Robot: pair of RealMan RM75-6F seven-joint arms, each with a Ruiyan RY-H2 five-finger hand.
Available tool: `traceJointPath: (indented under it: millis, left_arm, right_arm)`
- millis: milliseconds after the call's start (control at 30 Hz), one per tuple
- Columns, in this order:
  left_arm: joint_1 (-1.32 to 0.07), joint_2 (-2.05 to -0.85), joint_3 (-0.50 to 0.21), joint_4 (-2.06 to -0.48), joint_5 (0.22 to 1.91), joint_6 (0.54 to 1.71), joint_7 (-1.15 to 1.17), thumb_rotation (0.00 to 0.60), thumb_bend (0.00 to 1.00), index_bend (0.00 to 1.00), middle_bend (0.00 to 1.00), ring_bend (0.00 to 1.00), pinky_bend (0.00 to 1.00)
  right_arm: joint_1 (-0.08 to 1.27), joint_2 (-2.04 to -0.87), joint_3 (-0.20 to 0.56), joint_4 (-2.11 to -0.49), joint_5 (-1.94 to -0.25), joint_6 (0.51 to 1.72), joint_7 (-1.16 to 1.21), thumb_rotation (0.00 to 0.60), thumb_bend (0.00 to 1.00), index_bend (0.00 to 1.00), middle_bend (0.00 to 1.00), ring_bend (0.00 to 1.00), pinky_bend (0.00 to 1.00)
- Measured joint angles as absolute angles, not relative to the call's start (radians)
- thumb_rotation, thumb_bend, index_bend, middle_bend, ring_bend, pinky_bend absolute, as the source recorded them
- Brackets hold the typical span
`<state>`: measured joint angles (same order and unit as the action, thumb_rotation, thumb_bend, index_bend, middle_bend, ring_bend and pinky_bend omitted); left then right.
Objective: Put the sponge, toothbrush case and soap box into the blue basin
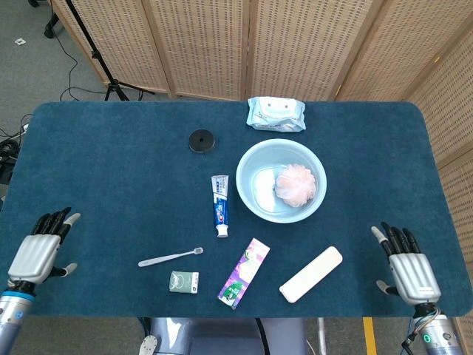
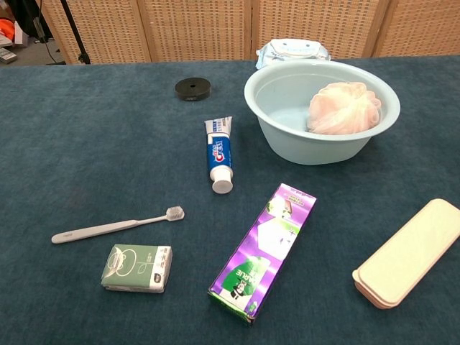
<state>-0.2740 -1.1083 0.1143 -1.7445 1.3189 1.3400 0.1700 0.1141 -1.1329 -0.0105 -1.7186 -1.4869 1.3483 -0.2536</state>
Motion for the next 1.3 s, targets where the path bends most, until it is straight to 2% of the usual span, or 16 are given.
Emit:
traceJointPath:
  millis: [400, 700, 1300]
  left_arm:
    - [-0.248, -1.095, 0.092, -1.729, 1.351, 1.336, 0.1, 0.6, 0.15, 0.0, 0.0, 0.0, 0.04]
    - [-0.239, -1.093, 0.078, -1.73, 1.358, 1.318, 0.08, 0.6, 0.15, 0.0, 0.0, 0.0, 0.04]
    - [-0.227, -1.098, 0.06, -1.731, 1.377, 1.291, 0.066, 0.6, 0.15, 0.0, 0.0, 0.0, 0.04]
  right_arm:
    - [0.12, -1.153, -0.031, -1.746, -1.499, 1.324, -0.311, 0.6, 0.09, 0.01, 0.0, 0.0, 0.0]
    - [0.127, -1.177, -0.052, -1.786, -1.538, 1.312, -0.353, 0.6, 0.09, 0.11, 0.0, 0.0, 0.0]
    - [0.221, -1.309, -0.058, -1.853, -1.521, 1.137, -0.495, 0.6, 0.09, 0.19, 0.0, 0.0, 0.0]
